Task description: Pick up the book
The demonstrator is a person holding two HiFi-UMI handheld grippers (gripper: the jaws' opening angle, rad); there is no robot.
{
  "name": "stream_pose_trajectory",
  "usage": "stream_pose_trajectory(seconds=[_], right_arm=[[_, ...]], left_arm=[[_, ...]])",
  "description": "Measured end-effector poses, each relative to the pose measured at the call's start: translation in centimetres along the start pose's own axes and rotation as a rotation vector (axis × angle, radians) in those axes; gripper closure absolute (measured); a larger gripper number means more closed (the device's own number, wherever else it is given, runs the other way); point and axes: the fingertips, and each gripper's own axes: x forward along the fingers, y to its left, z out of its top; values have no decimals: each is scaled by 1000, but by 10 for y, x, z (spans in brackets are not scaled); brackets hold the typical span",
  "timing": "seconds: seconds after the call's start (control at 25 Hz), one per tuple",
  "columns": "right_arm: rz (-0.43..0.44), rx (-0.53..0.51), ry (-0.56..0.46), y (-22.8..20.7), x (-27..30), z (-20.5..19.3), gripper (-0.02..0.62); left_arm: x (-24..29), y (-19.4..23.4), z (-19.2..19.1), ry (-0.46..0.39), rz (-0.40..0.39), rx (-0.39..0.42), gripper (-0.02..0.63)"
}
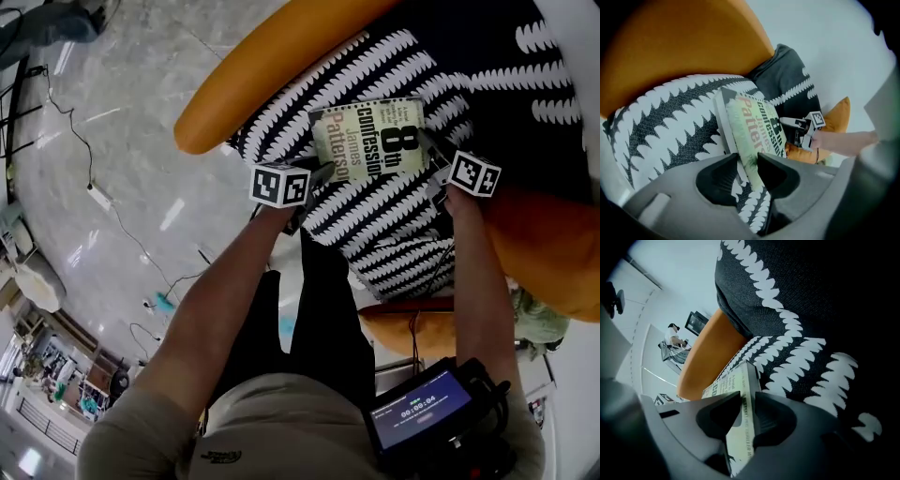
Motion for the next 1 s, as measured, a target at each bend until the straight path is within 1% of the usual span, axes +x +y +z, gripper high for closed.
stream_pose_trajectory(seconds=[0.08, 0.2, 0.36, 0.44, 0.56, 0.64, 0.72, 0.8, 0.88, 0.92, 1.0], right_arm=[[1, 9, -12, 3, -1, 0, 500], [33, 32, -43, 8, -6, 4, 515], [37, 25, -49, 13, -12, 11, 521], [36, 22, -57, 28, -22, 16, 522], [55, 14, -74, 63, -41, 27, 523], [66, 11, -77, 71, -44, 28, 525], [66, 12, -74, 58, -38, 21, 526], [71, 12, -80, 36, -30, 17, 527], [90, 29, -97, 11, -21, 17, 528], [108, 56, -97, 1, -14, 12, 528], [160, 149, -59, -7, 0, -12, 528]], left_arm=[[-2, 2, -2, 5, -5, -4, 483], [-6, 1, 0, -15, -24, -25, 500], [-11, -7, 3, -32, -36, -36, 505], [-26, -17, 5, -40, -47, -42, 508], [-60, -35, 11, -53, -50, -33, 509], [-67, -35, 12, -56, -53, -28, 509], [-55, -27, 10, -60, -63, -21, 511], [-31, -17, 10, -68, -71, -7, 511], [-8, -9, 16, -74, -61, 10, 512], [-4, -5, 16, -66, -42, 7, 512], [-12, -1, 3, -13, 22, -30, 514]])
